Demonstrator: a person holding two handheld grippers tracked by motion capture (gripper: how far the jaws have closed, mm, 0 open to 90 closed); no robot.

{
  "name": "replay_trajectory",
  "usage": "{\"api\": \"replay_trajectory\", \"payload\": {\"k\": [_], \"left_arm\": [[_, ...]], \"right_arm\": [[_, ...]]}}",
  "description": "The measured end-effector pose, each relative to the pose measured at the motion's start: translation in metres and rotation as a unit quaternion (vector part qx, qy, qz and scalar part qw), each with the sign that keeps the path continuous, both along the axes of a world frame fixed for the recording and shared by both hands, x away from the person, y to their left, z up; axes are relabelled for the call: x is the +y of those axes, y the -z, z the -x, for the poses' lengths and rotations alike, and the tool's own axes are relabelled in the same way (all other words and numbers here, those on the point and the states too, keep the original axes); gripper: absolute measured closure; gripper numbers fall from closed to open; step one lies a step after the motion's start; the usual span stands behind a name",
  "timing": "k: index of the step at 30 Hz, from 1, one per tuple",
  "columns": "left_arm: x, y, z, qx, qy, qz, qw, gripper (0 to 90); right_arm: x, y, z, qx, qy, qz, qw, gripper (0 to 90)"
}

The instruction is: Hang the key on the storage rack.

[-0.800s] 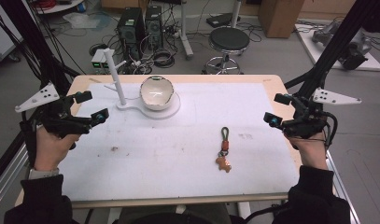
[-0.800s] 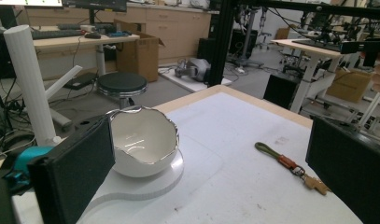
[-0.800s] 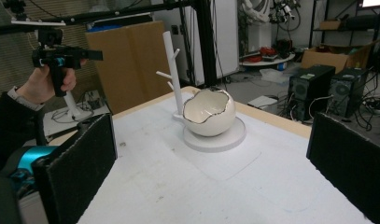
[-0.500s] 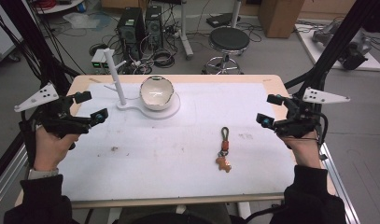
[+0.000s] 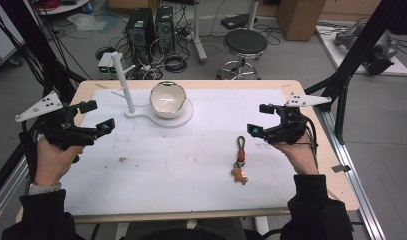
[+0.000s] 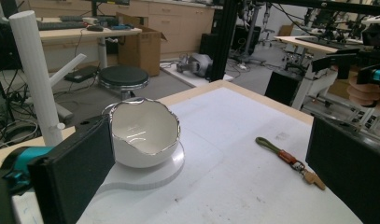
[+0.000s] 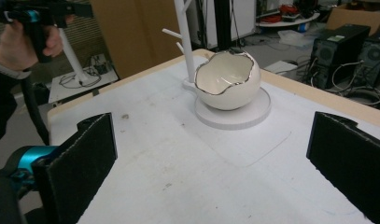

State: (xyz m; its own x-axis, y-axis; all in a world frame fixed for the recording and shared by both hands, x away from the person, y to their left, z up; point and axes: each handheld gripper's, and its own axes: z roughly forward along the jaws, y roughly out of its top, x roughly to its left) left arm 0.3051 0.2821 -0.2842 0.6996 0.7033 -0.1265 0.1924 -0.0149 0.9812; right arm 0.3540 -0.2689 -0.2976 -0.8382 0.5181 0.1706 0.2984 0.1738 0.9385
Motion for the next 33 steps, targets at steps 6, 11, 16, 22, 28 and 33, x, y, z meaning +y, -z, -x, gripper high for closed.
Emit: {"api": "replay_trajectory", "payload": {"k": [6,11,16,22,28,33], "left_arm": [[0.0,0.003,-0.002,0.006,0.001,-0.002,1.0,1.7],[-0.001,0.004,-0.003,0.009,0.001,0.0,1.0,1.7],[-0.003,0.006,-0.006,0.016,0.002,-0.003,0.9999,1.7],[-0.005,0.008,-0.008,0.02,0.003,-0.005,0.9998,1.7],[-0.006,0.01,-0.009,0.025,0.004,-0.009,0.9997,1.7],[-0.006,0.01,-0.009,0.026,0.003,-0.008,0.9996,1.7]], "right_arm": [[0.011,0.021,-0.01,0.012,0.025,0.019,0.9994,1.0],[0.017,0.045,-0.02,0.035,0.048,0.028,0.9978,1.0],[0.043,0.084,-0.033,0.09,0.042,0.118,0.9881,2.0],[0.046,0.116,-0.042,0.127,0.058,0.132,0.9813,5.2],[0.049,0.133,-0.046,0.157,0.077,0.149,0.9734,5.3],[0.051,0.141,-0.046,0.162,0.095,0.167,0.9679,8.6]]}}
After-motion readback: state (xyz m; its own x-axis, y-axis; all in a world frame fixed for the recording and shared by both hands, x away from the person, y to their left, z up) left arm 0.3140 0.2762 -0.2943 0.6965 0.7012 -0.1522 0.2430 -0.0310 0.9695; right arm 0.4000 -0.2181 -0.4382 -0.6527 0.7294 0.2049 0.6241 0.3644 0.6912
